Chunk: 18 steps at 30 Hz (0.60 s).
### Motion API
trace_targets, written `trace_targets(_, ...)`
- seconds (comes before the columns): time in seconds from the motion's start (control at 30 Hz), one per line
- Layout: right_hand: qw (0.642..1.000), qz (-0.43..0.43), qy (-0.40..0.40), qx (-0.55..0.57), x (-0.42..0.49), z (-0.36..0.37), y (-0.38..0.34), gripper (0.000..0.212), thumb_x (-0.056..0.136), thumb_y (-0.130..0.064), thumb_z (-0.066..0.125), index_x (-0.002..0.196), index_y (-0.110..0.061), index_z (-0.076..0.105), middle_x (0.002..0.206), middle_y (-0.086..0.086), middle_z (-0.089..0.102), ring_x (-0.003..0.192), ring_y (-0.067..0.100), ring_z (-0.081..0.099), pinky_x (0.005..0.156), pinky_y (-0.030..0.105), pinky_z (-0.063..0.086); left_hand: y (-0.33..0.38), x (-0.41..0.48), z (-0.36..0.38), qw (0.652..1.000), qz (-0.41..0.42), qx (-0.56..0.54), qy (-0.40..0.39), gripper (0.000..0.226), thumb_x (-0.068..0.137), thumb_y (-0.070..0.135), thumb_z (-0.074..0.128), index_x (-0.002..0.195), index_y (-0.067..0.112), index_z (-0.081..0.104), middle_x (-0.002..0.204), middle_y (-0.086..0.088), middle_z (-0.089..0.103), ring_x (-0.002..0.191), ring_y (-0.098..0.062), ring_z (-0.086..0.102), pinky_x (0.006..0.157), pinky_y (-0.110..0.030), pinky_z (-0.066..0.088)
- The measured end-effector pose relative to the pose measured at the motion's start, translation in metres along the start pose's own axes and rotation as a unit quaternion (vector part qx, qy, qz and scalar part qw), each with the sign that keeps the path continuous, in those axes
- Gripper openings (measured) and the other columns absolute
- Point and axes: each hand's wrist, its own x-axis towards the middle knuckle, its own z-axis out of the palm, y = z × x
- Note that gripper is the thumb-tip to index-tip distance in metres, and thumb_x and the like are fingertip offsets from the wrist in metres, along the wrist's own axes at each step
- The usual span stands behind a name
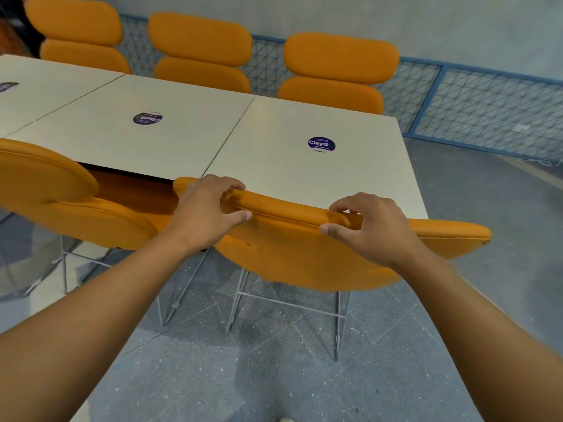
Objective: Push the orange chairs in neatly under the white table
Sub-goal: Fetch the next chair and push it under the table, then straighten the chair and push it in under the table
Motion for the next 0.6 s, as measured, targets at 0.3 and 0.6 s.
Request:
trace_targets(0.3,0.998,-0.061,0.002,0.021,0.025,0.06,-0.138,0.035,0.091,-0.047,0.067,0.121,-0.029,0.069,0.123,-0.008,0.067,0.117,0.016,0.055,0.094,0.037,0.047,-0.117,-0.046,-0.081,0.998,-0.053,0.007,0.023,0.055,0.078,0.044,0.076,0.129,0.031,0.056,0.125,0.003,0.058,0.119,-0.022,0.048,0.094,-0.033,0.039)
trace_targets(0.6,0.995,-0.067,-0.035,0.063,0.047,0.127,-0.257,0.041,0.091,-0.045,0.068,0.128,-0.027,0.065,0.129,-0.007,0.065,0.116,0.012,0.059,0.089,0.027,0.046,-0.228,-0.085,-0.156,0.997,-0.068,0.008,0.017,0.048,0.08,0.043,0.074,0.123,0.032,0.059,0.122,0.002,0.06,0.118,-0.022,0.05,0.099,-0.042,0.041)
